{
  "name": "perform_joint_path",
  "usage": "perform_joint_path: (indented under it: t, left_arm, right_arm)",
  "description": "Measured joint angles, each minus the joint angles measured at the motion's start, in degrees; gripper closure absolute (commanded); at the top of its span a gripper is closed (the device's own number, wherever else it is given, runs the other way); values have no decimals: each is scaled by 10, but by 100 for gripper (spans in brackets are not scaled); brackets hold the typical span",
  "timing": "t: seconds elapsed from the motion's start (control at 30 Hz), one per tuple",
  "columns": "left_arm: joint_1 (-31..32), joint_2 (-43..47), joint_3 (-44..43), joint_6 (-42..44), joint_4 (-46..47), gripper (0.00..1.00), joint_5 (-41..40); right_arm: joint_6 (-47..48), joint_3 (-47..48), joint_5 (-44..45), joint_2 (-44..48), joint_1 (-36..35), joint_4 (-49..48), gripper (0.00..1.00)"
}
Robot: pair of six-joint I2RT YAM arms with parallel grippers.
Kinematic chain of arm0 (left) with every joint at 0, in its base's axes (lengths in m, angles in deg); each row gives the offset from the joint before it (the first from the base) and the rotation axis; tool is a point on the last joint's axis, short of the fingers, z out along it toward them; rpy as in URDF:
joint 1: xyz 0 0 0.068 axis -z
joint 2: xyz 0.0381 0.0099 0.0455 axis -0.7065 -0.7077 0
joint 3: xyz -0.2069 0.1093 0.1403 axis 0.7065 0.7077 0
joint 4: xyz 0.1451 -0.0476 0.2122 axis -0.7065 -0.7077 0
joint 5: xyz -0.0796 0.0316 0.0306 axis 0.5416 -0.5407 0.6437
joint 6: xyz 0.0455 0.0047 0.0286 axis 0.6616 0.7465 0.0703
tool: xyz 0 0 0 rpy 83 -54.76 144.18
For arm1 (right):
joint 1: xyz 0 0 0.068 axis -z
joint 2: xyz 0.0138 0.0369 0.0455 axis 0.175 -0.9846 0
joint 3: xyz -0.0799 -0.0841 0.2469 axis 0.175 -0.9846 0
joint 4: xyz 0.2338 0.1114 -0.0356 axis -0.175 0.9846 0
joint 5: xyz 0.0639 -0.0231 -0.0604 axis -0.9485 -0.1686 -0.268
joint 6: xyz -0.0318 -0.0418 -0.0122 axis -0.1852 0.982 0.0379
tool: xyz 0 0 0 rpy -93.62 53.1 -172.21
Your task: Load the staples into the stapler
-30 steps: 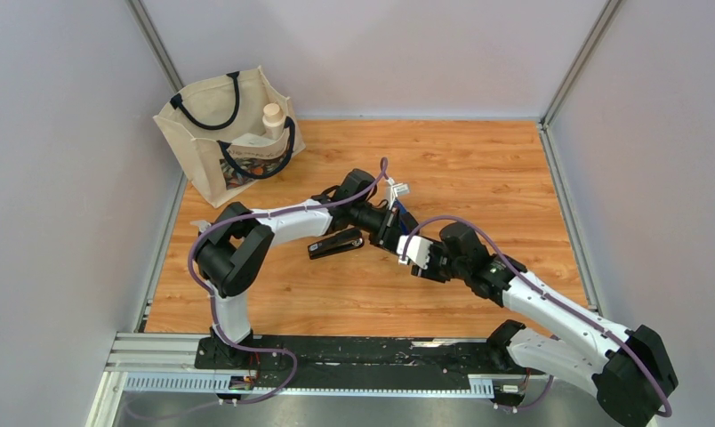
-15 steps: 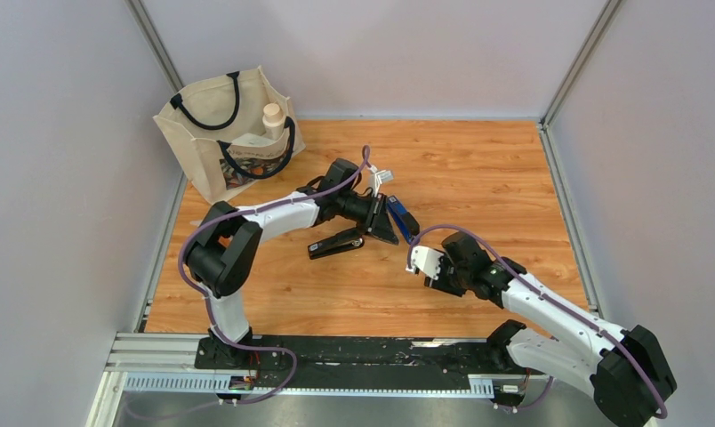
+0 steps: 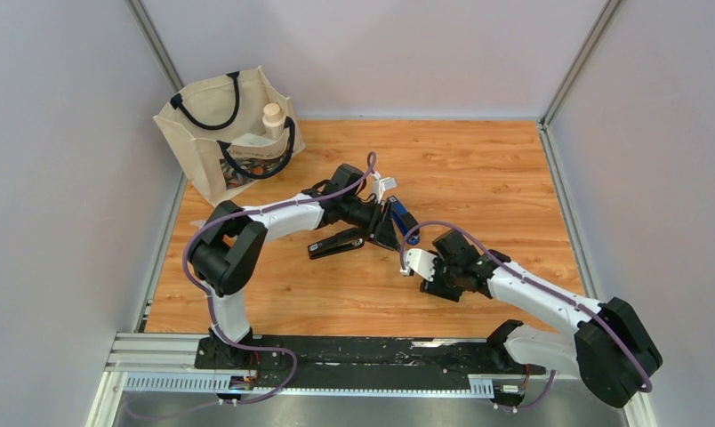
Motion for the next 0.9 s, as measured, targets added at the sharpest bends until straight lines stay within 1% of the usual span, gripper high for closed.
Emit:
perform_joint_path:
  t: [0.03,0.13,0.2,0.33,0.4,0.57,0.63,0.73,0.8,0.9]
  left_arm:
    - [0,0,0,2,-2,46,-1]
    - [-1,0,0,9,-10,41,-7]
    - [-2,0,0,14,-15,37,-10]
    - [-1,0,-2,23,-25,36,-18]
    - [1,0,-12,37,-44,36,-28]
    - [26,0,-68,83,-105,35,-64]
    - [44,-2,-94,105,-131,35,-81]
    - [71,-14,-135,139,-172,35,-106]
    - [84,-26,-155,156,-191,35,-116]
    - [95,-37,-160,172,-214,35,-122]
  right_arm:
    - [0,2,-2,0,-1,-2,32]
    - [2,3,-2,2,-2,-4,11]
    - [3,3,-1,12,-2,-5,5]
    - [3,2,-1,61,3,0,2]
    - [3,2,-9,95,22,2,0]
    - [5,2,-45,180,133,5,2]
    - [5,2,-51,189,161,5,4]
    - [7,-5,-64,189,184,7,8]
    - [9,-12,-71,191,193,15,10]
    - [22,-15,-87,192,196,36,11]
